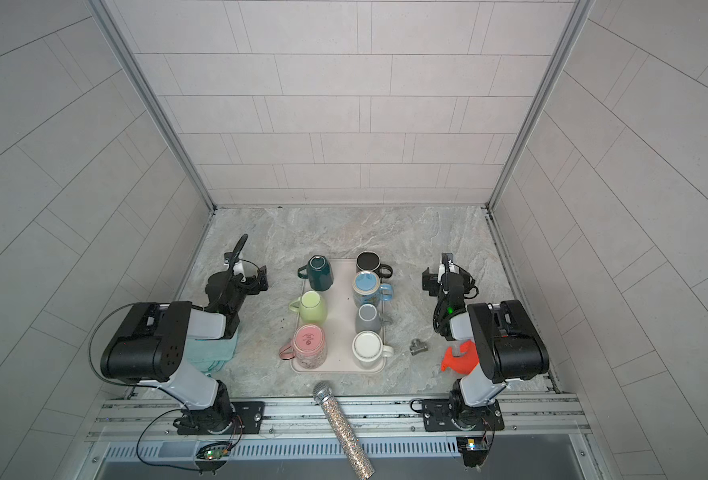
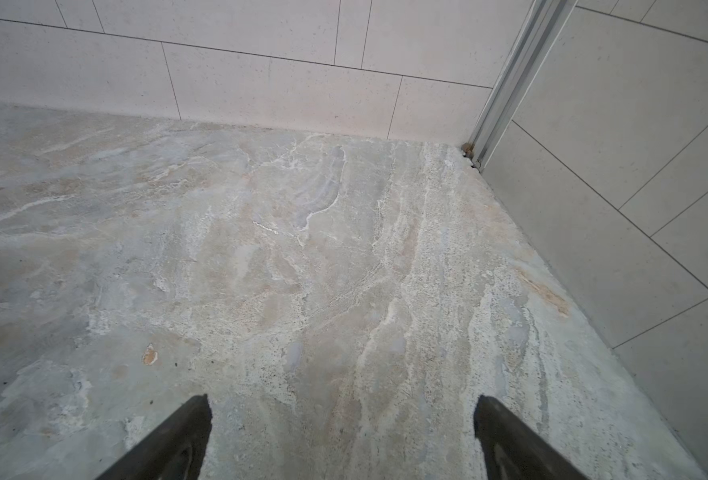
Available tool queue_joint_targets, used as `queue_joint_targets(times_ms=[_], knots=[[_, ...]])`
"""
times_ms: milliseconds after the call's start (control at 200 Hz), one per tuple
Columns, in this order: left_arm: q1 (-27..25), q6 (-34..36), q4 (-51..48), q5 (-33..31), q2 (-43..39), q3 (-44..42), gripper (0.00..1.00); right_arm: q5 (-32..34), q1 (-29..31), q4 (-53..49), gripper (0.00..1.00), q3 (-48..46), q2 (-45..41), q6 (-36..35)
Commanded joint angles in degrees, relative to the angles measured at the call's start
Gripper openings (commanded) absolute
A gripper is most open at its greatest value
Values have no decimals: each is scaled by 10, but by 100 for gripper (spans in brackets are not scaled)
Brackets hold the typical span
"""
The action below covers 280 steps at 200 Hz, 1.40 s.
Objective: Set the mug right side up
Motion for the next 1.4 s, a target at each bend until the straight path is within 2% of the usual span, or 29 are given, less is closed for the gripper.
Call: queue_joint_targets(times_ms=[0,205,580,1396], knots=[[2,1,32,-58,-11,-26,100,5,1,6,99,0,1,-3],[1,13,15,-31,-11,-16,100,6,1,5,99,1,0,-3],[1,10,-20,-37,-10,2,100,6,1,5,99,1,1,-3],[0,12,-30,-40,-10,7,100,5,1,6,99,0,0,-4]])
